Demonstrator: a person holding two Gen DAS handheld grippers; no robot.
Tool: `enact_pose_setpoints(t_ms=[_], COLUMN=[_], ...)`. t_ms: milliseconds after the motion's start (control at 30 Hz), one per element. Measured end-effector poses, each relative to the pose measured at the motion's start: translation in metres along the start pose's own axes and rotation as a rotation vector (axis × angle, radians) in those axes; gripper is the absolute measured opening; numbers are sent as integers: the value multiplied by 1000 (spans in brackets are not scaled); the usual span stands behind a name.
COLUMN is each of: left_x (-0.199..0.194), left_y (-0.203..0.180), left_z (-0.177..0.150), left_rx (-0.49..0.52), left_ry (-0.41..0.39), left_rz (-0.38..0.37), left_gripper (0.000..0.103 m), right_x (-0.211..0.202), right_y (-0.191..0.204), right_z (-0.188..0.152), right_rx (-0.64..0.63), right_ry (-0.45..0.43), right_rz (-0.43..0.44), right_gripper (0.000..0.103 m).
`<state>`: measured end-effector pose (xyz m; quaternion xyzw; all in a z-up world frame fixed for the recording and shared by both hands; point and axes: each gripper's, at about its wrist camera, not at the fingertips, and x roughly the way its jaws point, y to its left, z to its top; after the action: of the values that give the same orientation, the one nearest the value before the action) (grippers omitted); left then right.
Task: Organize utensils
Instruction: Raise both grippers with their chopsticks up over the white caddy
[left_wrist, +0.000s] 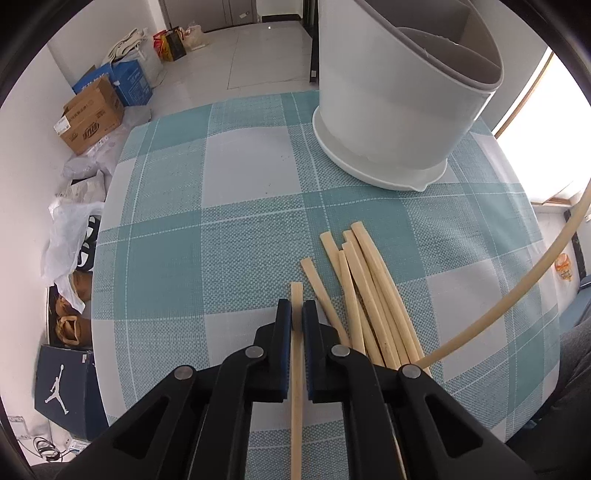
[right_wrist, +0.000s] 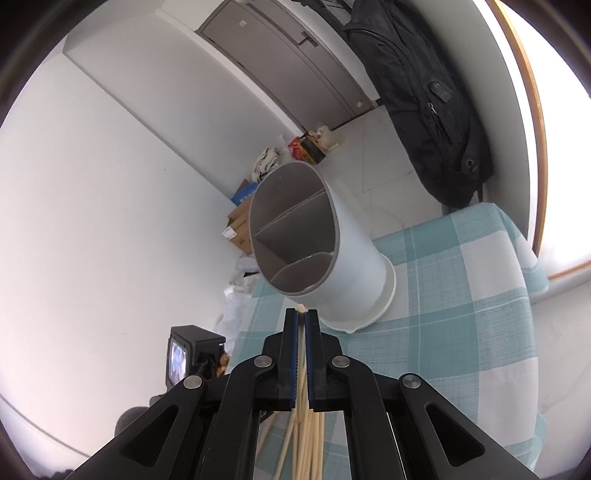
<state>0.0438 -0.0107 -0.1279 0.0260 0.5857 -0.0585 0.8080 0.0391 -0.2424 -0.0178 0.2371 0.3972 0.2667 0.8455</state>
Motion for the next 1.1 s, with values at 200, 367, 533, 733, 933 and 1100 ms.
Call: enact_pose_setpoints(t_ms=[200,367,533,733,933,1100], left_x=[-32,-82,-118,-143,-159,-177], left_y=[22,27,27,38,47,49], left_z=[4,2,4,10,28,57], left_rx=[-118,-157,-196,-266,-298,-316], left_ry=[-156,-353,-512,-675,-762,-810], left_rz=[-61,-80,-128,-225,-244,-278], left_gripper=[2,2,2,2,2,2], right_x=[-4,-9,-18,-30,-52,-75], right_y=[9,23,44,62,73,87], right_z=[-1,-4,-6,-3,16,52], right_rx=[-35,-79,-137,-177,-176,-179], right_ry=[-25,-52,-87,-120,-144,-167], right_rz=[-1,-3,-19,-37,-51,-48], right_gripper=[3,3,3,3,3,3])
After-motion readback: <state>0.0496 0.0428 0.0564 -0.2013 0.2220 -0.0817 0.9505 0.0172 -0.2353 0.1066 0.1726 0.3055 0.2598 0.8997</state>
